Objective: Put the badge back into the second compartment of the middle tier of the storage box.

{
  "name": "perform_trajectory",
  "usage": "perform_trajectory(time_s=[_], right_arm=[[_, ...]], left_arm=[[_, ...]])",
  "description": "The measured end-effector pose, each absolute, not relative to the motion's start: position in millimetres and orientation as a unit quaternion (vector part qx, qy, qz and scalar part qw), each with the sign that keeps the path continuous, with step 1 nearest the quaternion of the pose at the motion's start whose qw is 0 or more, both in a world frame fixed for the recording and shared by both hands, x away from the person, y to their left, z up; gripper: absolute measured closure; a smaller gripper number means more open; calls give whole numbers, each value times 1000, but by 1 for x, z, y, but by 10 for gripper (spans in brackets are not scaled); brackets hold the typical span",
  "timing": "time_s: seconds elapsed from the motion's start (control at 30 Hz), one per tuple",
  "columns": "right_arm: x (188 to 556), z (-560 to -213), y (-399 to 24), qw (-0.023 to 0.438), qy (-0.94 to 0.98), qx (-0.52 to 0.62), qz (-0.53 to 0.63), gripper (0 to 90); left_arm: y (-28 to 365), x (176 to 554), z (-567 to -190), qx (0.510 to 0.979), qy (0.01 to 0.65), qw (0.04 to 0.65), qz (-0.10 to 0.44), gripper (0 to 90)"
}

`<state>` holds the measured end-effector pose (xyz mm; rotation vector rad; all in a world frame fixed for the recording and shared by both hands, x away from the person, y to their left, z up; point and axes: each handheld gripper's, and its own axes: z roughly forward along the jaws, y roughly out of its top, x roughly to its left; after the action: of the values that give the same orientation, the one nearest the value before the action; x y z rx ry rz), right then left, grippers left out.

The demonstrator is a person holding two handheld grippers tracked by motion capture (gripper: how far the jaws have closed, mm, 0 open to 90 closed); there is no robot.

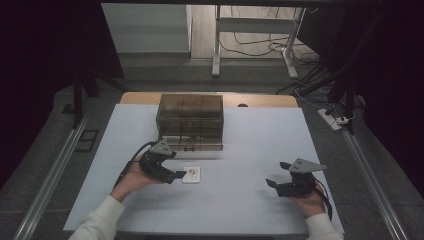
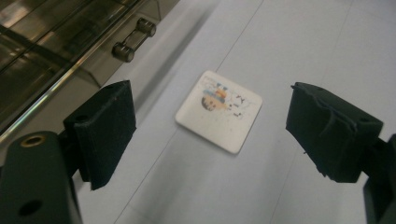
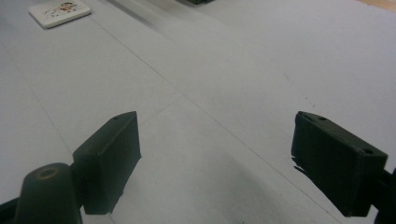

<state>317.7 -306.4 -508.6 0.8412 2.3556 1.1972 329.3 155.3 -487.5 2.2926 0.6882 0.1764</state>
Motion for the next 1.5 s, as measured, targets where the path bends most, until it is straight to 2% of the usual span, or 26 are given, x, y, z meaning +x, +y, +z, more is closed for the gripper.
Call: perform_trajectory(time_s=[0.53,1.5], right_arm=[[318,-510,-306,182,838,298,420,151],[318,-512,-304,178,844,293,412,152]], left_arm=[[125,337,-482,918,196,341,47,127],[104,357,-511,939,171,299,13,141]])
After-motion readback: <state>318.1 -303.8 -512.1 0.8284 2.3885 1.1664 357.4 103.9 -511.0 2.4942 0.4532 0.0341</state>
